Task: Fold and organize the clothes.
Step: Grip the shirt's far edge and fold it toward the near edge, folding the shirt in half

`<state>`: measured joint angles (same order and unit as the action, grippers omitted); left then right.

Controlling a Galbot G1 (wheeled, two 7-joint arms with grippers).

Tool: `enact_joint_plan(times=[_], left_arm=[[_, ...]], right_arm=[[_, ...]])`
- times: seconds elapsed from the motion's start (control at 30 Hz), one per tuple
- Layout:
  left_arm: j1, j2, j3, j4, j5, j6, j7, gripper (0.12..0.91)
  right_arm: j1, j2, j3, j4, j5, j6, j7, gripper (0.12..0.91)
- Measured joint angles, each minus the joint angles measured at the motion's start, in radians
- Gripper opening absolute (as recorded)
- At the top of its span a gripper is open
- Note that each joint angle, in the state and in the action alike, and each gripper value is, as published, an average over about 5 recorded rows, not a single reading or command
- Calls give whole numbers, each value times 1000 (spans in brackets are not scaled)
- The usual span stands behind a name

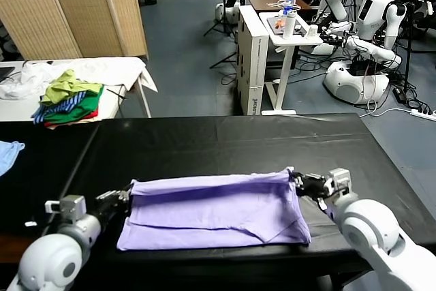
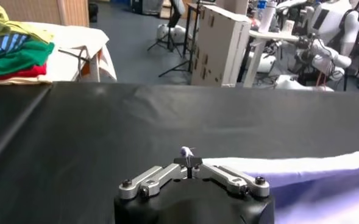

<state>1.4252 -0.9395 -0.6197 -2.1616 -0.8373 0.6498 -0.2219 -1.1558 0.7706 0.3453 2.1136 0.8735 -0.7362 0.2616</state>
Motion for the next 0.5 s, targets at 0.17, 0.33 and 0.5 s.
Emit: enact_joint_plan(times=[0.17,0.33,0.5], left_arm=[[68,-20,-38,-28,36,9,9,147],[125,-38,-69,-41,57,18,20,147],[168,-52,-80,-47,79,25,32,147]], right_arm=[[-60,-29,20,36,-8,0,-7,152],[-106,-54,28,60,-11,0,-13,152],[-150,-70,20,75,-25,0,-18,149]])
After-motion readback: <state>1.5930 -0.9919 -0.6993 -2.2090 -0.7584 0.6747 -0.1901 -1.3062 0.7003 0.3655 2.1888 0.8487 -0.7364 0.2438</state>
